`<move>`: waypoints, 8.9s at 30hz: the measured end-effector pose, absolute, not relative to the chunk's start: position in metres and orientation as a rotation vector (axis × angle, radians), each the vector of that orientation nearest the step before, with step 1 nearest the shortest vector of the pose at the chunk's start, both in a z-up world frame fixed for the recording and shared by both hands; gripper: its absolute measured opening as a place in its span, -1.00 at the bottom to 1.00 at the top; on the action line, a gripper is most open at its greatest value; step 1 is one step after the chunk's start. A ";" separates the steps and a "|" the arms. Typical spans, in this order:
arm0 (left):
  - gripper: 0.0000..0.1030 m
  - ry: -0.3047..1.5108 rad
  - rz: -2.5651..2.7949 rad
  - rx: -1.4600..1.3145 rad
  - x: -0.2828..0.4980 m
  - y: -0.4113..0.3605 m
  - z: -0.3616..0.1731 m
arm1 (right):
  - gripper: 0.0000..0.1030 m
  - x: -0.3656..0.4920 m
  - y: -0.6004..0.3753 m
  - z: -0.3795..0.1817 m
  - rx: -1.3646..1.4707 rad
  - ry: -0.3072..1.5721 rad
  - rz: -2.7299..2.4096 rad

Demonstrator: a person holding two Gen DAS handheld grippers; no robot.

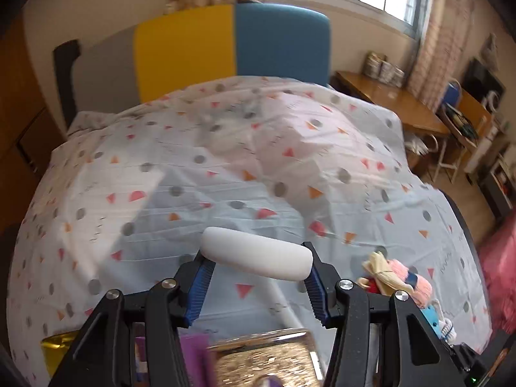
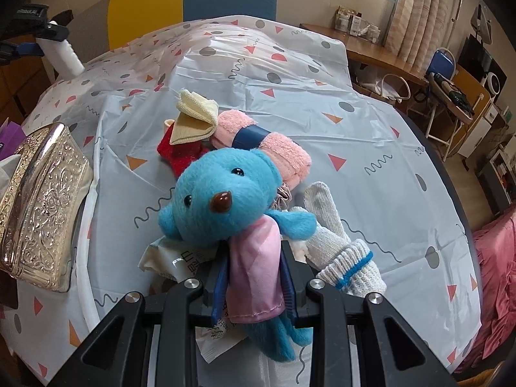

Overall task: Organize soft objects
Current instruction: 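Carry the white block over the gold tray and release it with the left gripper, then lift the blue teddy bear with the right gripper and carry it toward the gold tray, then lower the blue teddy bear into the gold tray and open the right gripper, then move the left gripper to the beige cloth bundle while right returns to the bed items, then grasp the beige cloth bundle with the left gripper and lift it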

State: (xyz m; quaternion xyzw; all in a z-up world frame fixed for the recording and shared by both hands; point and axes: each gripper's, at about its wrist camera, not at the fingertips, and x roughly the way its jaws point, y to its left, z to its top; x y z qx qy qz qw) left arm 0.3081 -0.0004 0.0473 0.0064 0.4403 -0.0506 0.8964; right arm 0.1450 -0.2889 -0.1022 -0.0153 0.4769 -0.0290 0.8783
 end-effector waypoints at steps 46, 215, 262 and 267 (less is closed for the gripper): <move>0.68 0.900 0.138 -0.219 0.079 0.205 -0.083 | -0.46 0.146 -0.273 -0.111 -0.123 0.994 -0.103; 0.79 0.759 -0.442 0.046 0.050 -0.021 0.023 | -0.16 0.097 -0.355 -0.081 0.517 0.844 -0.296; -0.12 1.194 -0.465 0.226 0.304 -0.222 -0.076 | -0.15 0.104 -0.361 -0.097 0.668 0.905 -0.157; -0.18 1.156 -0.459 0.210 0.304 -0.208 -0.056 | -0.15 0.104 -0.359 -0.097 0.655 0.911 -0.155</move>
